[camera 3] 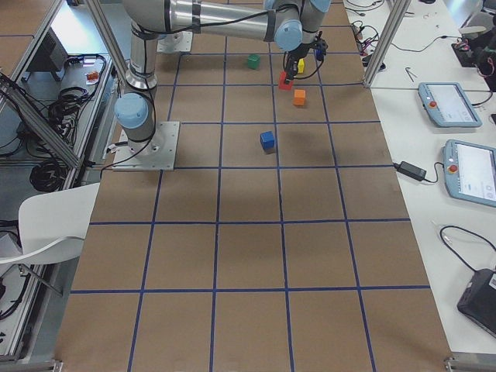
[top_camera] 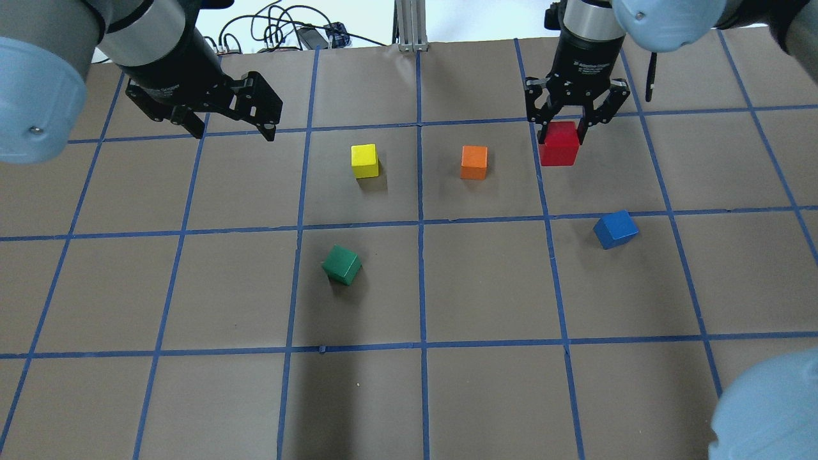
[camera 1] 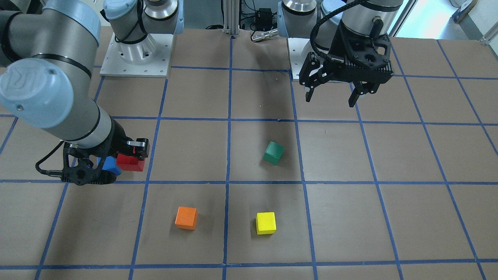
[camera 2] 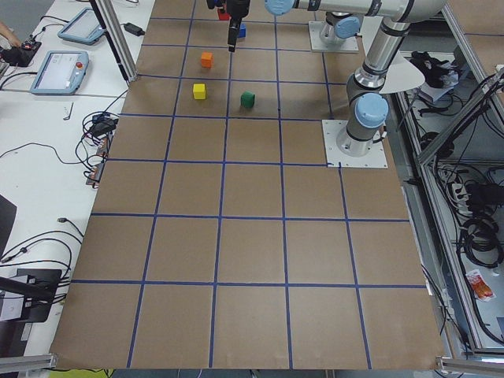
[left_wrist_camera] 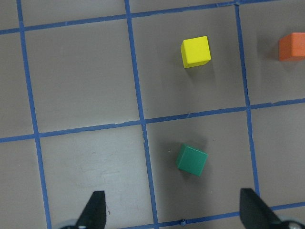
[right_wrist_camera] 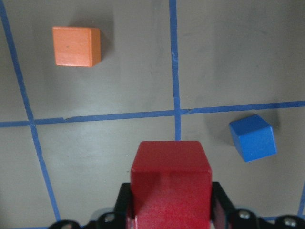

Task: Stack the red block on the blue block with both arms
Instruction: 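Lift the red cube with the right gripper and carry it over the blue cube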

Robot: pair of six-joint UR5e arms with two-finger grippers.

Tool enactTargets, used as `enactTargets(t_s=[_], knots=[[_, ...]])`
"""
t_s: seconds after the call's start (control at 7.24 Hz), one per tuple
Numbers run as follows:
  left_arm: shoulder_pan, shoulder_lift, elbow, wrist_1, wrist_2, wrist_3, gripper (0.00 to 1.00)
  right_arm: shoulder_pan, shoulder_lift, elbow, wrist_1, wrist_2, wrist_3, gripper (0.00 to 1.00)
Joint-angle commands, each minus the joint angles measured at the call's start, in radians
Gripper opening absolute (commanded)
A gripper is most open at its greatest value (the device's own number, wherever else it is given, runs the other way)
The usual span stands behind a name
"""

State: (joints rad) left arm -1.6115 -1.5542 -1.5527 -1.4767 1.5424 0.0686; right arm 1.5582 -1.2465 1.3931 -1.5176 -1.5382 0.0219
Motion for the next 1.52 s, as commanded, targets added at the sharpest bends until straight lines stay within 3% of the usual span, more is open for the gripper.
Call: enactTargets(t_s=[0.0, 0.55, 1.11, 1.38], knots=[[-0.001, 0.003, -0.003, -0.002, 0.004, 0.000, 1.00, -0.119, -0.060, 0.129, -0.051, 0.001, -0.208, 0.00], [-0.001, 0.003, -0.003, -0.001, 0.002, 0.000, 1.00, -0.230, -0.113, 0.366, -0.351, -0.003, -0.494, 0.00], [-0.001, 0.003, -0.003, -0.001, -0.001, 0.000, 1.00, -0.233, -0.113, 0.472, -0.486, -0.002, -0.536, 0.00], [-0.001, 0.002, -0.004, -0.001, 0.001, 0.000, 1.00, -0.237, -0.113, 0.494, -0.489, 0.000, -0.537, 0.00]])
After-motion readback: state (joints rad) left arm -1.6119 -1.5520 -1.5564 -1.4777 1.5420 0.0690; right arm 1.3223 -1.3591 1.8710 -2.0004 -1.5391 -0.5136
